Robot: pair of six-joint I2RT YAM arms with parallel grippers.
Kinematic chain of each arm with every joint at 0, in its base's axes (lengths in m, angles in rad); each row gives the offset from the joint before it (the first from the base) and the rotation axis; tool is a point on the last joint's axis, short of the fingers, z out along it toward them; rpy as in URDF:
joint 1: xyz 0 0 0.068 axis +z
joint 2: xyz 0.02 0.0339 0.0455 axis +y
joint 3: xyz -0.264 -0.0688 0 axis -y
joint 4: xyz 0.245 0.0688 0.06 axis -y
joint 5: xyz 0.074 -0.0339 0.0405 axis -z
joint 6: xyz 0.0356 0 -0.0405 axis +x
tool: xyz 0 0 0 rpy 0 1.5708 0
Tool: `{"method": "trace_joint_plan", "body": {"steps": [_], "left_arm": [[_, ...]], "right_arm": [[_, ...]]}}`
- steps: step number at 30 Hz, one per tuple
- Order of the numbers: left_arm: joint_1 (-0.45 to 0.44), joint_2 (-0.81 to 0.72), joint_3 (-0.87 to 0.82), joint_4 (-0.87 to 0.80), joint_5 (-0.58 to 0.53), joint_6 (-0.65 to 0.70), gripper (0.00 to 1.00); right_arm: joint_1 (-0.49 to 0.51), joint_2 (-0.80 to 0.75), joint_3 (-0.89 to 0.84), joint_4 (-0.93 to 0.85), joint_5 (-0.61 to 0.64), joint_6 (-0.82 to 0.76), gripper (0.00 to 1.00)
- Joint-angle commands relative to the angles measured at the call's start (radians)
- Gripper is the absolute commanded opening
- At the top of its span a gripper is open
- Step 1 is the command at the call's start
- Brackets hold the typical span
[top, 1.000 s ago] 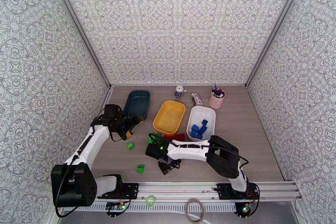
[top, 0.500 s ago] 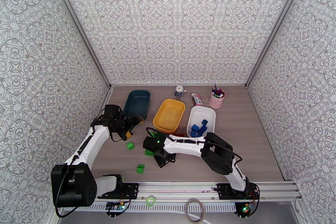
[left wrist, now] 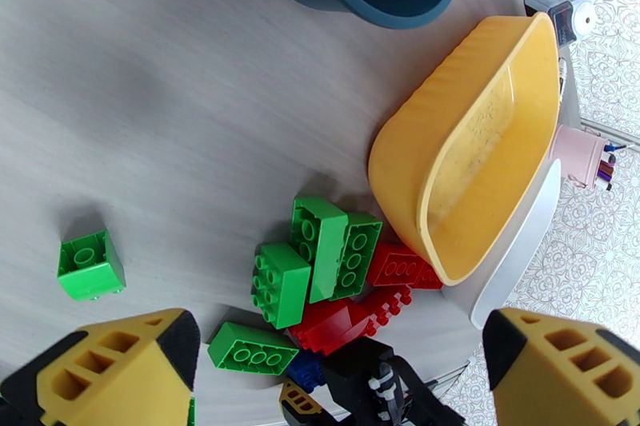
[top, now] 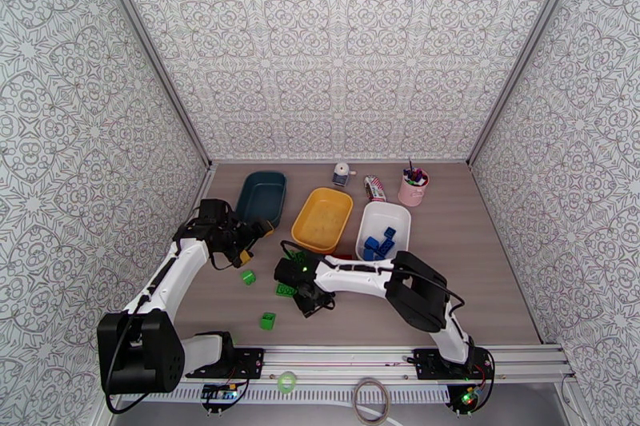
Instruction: Sort the legos into containers by color
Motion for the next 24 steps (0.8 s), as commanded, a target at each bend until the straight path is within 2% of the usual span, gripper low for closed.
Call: {"method": "trace_joint_plan", "body": {"steps": [1, 7, 14, 17, 24], "left_arm": [[0.005, -0.012, -0.004, 0.016, 0.001, 0.008, 0.99], [-0.07, 0.001, 0.047, 0.003, -0.036, 0.018, 0.99], [-0.255, 0.08, 0.17, 0.003, -0.093, 0.01, 0.99], [-0.335, 0.127, 0.234, -0.004, -0.115, 0.019, 0.99], [-0.437, 0.225, 0.358, -0.025, -0.136, 0.043, 0.99]], "right_arm": [[-0.006, -0.059, -0.041, 0.005, -0.002, 0.015, 0.34], [-0.005, -0.156, -0.111, 0.016, 0.011, 0.031, 0.3], [-0.024, -0.294, -0.202, 0.003, 0.056, 0.061, 0.3], [-0.062, -0.368, -0.254, 0.008, 0.068, 0.075, 0.29], [-0.225, -0.526, -0.332, -0.007, 0.105, 0.108, 0.27]]}}
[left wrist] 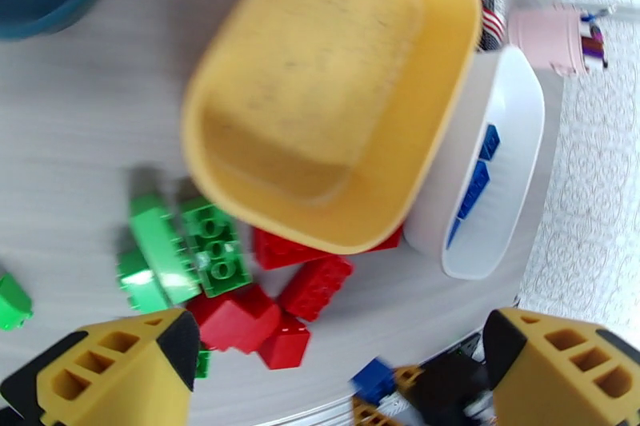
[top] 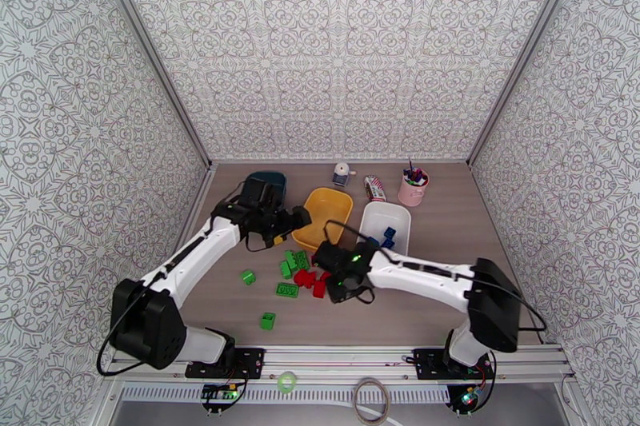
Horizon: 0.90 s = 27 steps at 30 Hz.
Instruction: Sort the legos into containers by color
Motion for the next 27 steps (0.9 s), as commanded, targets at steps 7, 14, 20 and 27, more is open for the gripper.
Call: {"method": "trace_joint_plan", "body": {"steps": [7, 14, 20, 27], "left_arm": [[-0.13, 0.109, 0.177, -0.105, -0.095, 0.102, 0.98], [-0.182, 0.132, 0.224, -0.179, -0.182, 0.157, 0.97], [-0.193, 0.116, 0.226, -0.225, -0.219, 0.196, 0.96], [-0.195, 0.086, 0.199, -0.256, -0.234, 0.224, 0.95]], "right_arm": [[-0.275, -0.13, -0.043, -0.019, 0.059, 0.071, 0.29], [-0.424, -0.067, 0.022, -0.039, 0.044, 0.104, 0.29], [-0.475, 0.018, 0.098, -0.086, 0.043, 0.097, 0.29], [-0.493, 0.063, 0.147, -0.09, 0.036, 0.093, 0.34]]}}
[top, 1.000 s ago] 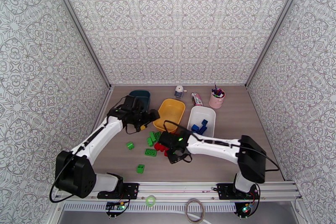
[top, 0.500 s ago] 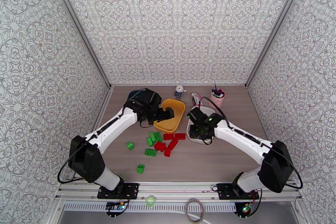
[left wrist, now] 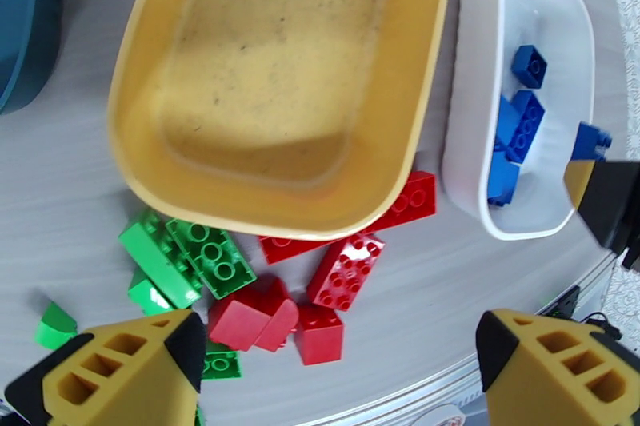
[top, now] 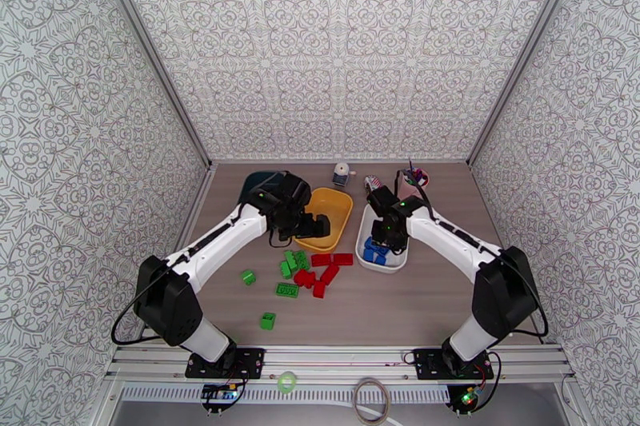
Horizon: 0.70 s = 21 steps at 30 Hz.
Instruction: Sort the legos into containers by color
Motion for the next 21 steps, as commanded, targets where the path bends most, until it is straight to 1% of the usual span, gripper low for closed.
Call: {"method": "trace_joint_plan", "body": {"steps": [1, 5, 10, 12, 17, 21], "left_arm": [[-0.01, -0.039, 0.0, -0.041, -0.026, 0.039, 0.95], [-0.003, -0.052, -0.021, -0.042, -0.021, 0.04, 0.95], [0.019, -0.071, -0.039, -0.039, -0.006, 0.035, 0.95], [0.03, -0.08, -0.048, -0.039, -0.002, 0.035, 0.95], [0.089, -0.116, -0.1, -0.02, 0.031, 0.019, 0.95], [0.147, -0.15, -0.145, 0.005, 0.054, -0.005, 0.95]], "right_arm": [[-0.011, 0.013, 0.045, -0.022, -0.008, 0.005, 0.34], [-0.012, 0.021, 0.058, -0.02, -0.012, 0.006, 0.38], [-0.012, 0.018, 0.067, -0.016, -0.022, 0.007, 0.54], [-0.012, 0.011, 0.073, -0.015, -0.023, 0.007, 0.59], [0.0, -0.001, 0.088, -0.021, -0.033, 0.004, 0.6], [0.047, 0.013, 0.109, -0.024, -0.041, 0.007, 0.59]]}}
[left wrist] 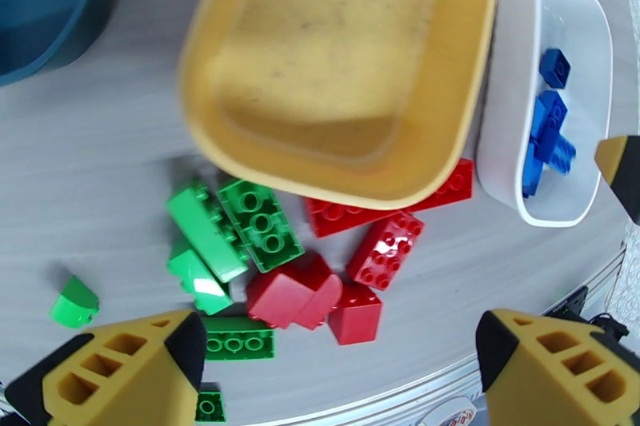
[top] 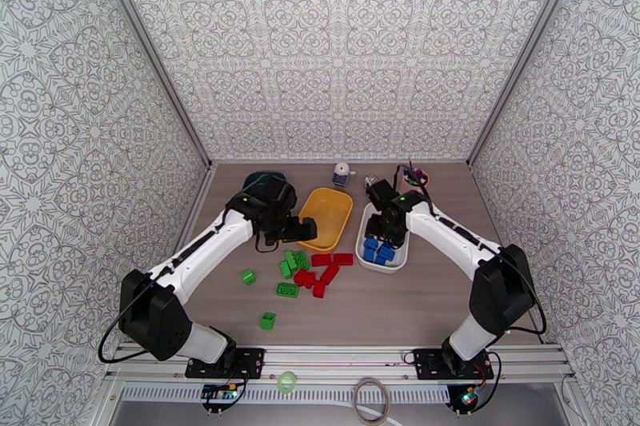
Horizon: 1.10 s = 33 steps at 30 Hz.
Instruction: Sort the legos into containers by color
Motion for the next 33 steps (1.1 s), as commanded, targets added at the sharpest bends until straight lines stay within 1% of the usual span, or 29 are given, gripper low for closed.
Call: {"method": "trace_joint_plan", "body": {"steps": [1, 6, 12, 15, 19, 24, 33], "left_arm": [[0.052, -0.046, -0.043, 0.024, 0.05, -0.025, 0.95], [0.149, -0.089, -0.115, 0.057, 0.105, -0.059, 0.95], [0.284, -0.139, -0.203, 0.087, 0.151, -0.096, 0.95], [0.349, -0.162, -0.238, 0.101, 0.169, -0.112, 0.95], [0.409, -0.185, -0.267, 0.111, 0.184, -0.12, 0.95], [0.443, -0.205, -0.289, 0.112, 0.189, -0.114, 0.95], [0.451, -0.225, -0.318, 0.112, 0.2, -0.105, 0.96]], "right_arm": [[0.058, 0.012, 0.054, -0.02, -0.017, 0.004, 0.59], [0.168, 0.075, 0.104, -0.028, -0.014, 0.012, 0.59], [0.316, 0.2, 0.22, -0.051, -0.022, 0.01, 0.6], [0.377, 0.257, 0.272, -0.053, -0.043, 0.002, 0.6], [0.439, 0.313, 0.311, -0.057, -0.077, -0.004, 0.61], [0.494, 0.36, 0.312, -0.067, -0.11, 0.011, 0.61], [0.549, 0.413, 0.302, -0.064, -0.124, 0.084, 0.57]]}}
